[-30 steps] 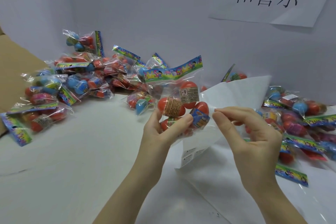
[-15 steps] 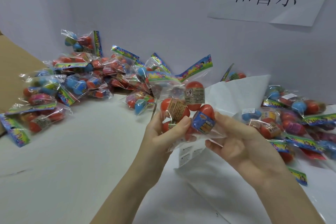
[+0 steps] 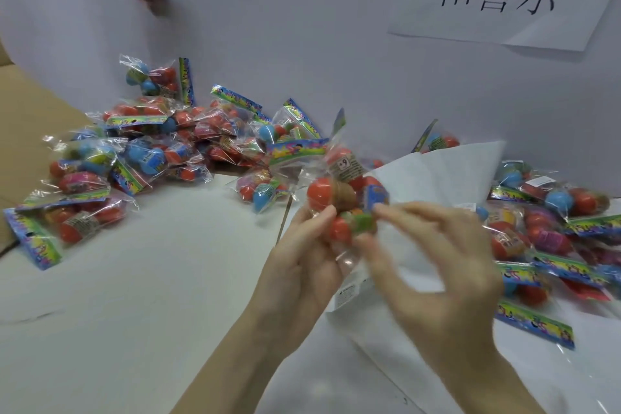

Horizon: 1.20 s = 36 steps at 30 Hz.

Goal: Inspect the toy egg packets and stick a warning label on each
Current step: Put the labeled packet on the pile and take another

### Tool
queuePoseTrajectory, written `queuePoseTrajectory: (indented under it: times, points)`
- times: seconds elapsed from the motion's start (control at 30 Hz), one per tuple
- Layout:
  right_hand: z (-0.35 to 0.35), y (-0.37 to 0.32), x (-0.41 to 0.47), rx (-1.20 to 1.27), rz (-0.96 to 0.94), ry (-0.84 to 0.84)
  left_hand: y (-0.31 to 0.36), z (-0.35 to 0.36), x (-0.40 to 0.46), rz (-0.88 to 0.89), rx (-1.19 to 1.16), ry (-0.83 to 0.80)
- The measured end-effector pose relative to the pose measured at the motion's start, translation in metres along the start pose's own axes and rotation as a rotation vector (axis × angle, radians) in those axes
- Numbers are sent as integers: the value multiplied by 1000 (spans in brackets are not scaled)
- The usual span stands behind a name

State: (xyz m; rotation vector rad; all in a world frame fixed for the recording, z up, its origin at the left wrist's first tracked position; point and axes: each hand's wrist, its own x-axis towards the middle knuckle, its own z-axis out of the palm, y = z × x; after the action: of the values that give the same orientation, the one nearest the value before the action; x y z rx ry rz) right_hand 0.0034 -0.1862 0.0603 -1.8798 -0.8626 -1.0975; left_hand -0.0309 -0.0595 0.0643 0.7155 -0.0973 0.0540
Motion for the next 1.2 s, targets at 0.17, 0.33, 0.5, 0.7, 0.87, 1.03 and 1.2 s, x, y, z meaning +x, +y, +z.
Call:
queuePoseTrajectory:
  times: [0.17,0.33,0.5,0.7,0.87,1.03,1.2]
  points:
    - [9,-1,-8,-222,-96,-43,-4,3,-2,40,19,27]
    - [6,2,-6,-139,-151,44,-7,0,2,119,126,134]
    - [3,9,-4,-57,-189,-52,-9,-2,3,169,165,145]
    - [5,10,-1,39,-118,-63,-12,-1,3,191,238,133]
    - [3,7,0,73,-27,-6,-14,-2,3,215,281,175]
    - [7,6,-5,-131,-187,-27,-15,-1,2,252,274,217]
    - [7,7,-8,-232,-281,-19,-13,-1,3,250,284,212]
